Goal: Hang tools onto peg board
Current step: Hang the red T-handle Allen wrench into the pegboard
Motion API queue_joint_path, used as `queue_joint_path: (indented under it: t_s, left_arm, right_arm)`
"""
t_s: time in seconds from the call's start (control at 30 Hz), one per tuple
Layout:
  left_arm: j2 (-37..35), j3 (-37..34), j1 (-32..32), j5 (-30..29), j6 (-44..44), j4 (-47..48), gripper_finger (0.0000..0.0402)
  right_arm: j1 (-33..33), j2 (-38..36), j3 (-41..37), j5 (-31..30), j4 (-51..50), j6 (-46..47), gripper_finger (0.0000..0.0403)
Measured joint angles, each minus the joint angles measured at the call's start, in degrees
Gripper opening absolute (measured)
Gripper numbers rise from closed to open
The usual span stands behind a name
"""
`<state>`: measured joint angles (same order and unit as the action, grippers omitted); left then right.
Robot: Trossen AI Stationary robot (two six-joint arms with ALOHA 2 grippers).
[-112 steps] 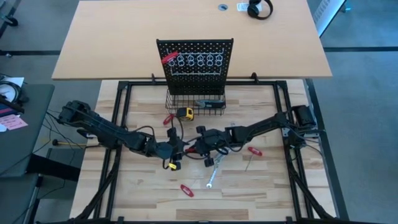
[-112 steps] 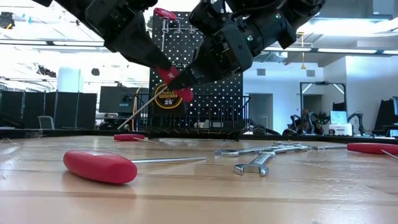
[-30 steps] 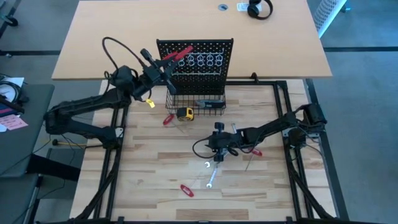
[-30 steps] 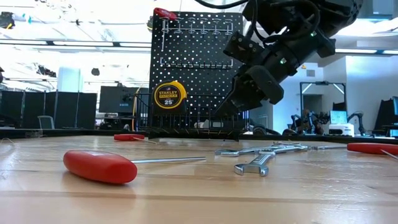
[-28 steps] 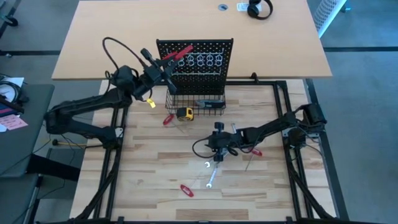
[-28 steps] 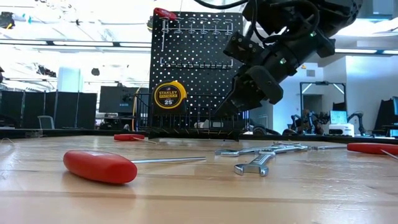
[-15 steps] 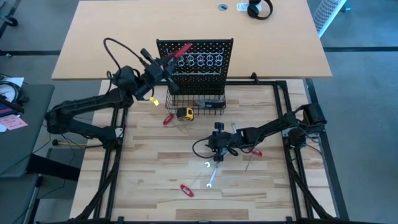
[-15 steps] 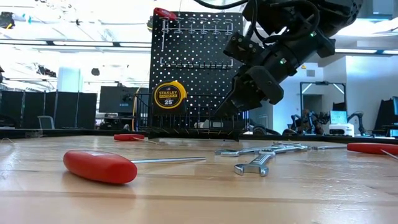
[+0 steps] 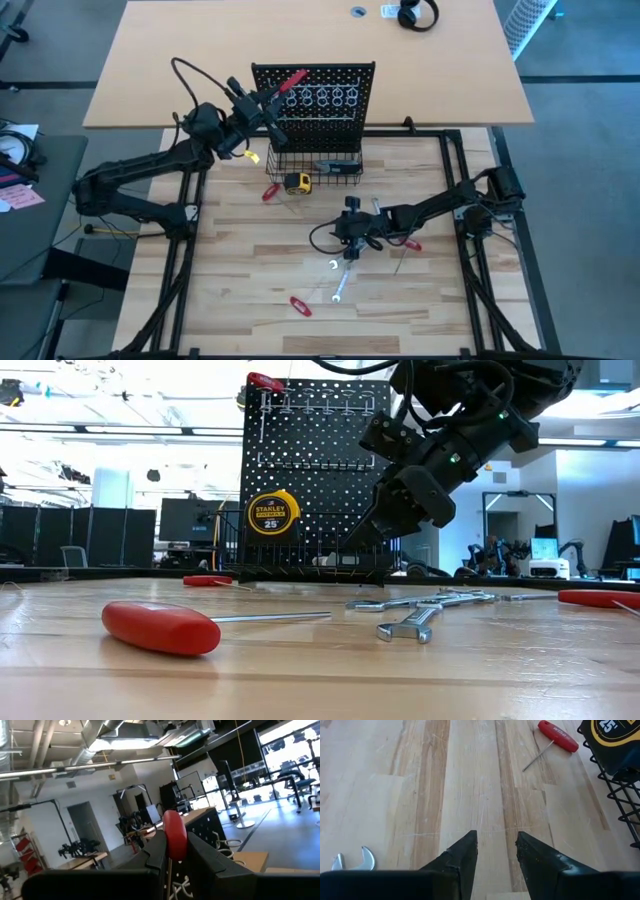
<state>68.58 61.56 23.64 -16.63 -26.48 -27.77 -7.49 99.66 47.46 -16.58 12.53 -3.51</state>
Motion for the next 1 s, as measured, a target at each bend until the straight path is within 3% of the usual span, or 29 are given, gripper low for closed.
queue_joint_path:
  t_s: [0.27,0.8,1.0]
  left_arm:
    - [0.0,0.0,0.0,0.3,5.2,-0.4,0.0033]
    - [0.0,0.0,2.2,0.1,9.4,1.9,0.0045]
    - [0.0,0.0,2.2,1.0,9.4,1.9,0.0078]
  right_arm:
    - [0.0,0.0,0.0,0.0,0.0,0.0,0.0147]
    - [0.0,0.0,0.0,0.0,0.1,0.0,0.0147]
    - [0.0,0.0,0.0,0.0,0.1,0.0,0.0147]
